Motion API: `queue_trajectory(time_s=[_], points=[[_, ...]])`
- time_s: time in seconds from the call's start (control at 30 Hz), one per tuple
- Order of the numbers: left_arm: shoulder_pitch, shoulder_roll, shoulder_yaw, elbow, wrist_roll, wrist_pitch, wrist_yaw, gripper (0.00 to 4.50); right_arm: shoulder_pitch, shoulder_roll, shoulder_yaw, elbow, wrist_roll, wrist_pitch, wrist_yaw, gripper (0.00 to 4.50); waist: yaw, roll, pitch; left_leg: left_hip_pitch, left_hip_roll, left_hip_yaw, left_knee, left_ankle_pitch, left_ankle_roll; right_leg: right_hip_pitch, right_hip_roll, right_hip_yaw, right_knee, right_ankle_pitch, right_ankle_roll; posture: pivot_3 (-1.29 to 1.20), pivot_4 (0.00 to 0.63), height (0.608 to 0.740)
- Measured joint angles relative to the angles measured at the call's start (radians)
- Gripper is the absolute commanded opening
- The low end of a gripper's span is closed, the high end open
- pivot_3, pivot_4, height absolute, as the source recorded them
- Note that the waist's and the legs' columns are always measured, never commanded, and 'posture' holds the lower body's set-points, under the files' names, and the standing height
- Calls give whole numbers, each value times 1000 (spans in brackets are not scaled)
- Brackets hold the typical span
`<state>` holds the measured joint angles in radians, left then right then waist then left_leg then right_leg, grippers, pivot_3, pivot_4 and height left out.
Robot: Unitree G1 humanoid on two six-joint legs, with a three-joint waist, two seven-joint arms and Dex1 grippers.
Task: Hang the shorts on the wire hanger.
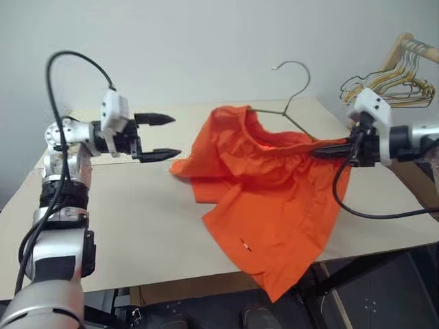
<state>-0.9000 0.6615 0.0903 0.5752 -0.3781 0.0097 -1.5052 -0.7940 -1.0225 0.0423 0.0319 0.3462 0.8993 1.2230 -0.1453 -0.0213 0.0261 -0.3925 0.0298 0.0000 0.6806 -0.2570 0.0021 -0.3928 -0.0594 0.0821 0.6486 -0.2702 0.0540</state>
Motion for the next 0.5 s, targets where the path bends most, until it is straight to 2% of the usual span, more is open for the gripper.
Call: queue_trajectory(time_s=[0.23, 0.37, 0.5], points=[[167, -49, 8, -270, -78, 130, 98, 4500, 93, 42, -141, -2, -11, 260, -296, 90, -7, 2, 0, 0, 0, -3, -1, 0, 0, 0, 0, 1, 0, 0, 0, -198, 0, 740], [205, -126, 31, -363, -99, 149, 243, 4500, 194, 82, -237, -58, -16, 374, -443, 90, -7, 2, 0, 1, -1, -6, 0, 0, 0, 1, -2, 3, 0, 0, 0, -222, 0, 740], [238, -160, 35, -452, -147, 188, 299, 4500, 213, 146, -351, -79, -37, 489, -594, 90, -23, 4, -1, 2, -1, -6, -2, 0, 0, 1, -1, 4, 0, 0, 0, -240, 0, 740]])
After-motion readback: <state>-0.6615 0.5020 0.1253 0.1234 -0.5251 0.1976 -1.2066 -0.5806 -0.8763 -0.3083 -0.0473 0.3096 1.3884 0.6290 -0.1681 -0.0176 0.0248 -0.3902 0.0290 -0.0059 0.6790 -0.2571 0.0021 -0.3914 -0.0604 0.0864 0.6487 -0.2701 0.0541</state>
